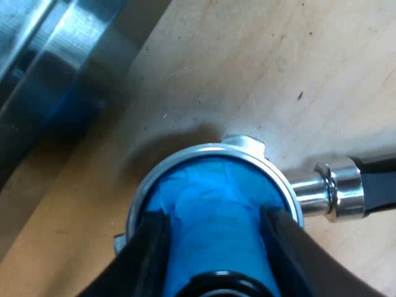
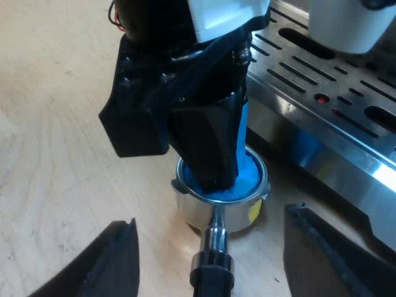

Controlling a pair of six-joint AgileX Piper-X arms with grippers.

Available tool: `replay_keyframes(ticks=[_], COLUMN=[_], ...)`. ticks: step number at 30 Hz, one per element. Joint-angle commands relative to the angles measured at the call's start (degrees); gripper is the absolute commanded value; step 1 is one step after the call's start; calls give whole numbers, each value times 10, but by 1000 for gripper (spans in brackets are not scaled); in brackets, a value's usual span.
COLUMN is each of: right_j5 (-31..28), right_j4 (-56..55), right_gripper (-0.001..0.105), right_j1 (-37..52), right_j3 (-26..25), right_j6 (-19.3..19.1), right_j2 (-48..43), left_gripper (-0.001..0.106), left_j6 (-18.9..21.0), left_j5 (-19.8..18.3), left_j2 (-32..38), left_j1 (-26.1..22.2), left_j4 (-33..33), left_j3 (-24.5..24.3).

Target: Grind coffee beans and then tamp

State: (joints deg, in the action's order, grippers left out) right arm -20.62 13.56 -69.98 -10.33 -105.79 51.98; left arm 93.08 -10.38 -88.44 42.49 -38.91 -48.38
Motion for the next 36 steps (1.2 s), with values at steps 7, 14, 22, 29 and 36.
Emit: replay_keyframes(ticks=[7,14,22,29,36], right_j5=[3,3,3,3,3], right_j4=[8,8,8,8,8], right_gripper=[54,54,54,54,54], right_j1=[0,0,0,0,0], right_j3=[-1,-1,-1,-1,-1], right_j6=[-8,-8,-8,-8,-8], right_j2=[-1,-1,-1,-1,-1], left_gripper=[1,1,1,1,1], left_j6=[5,5,5,5,5], left_j5=[37,37,37,37,37], left_j2=[-4,36,62,65,72], left_j1=[5,5,5,5,5], left_j4=[-38,-38,-42,-51,-79], left_j3=[40,29,-2,-25,-47])
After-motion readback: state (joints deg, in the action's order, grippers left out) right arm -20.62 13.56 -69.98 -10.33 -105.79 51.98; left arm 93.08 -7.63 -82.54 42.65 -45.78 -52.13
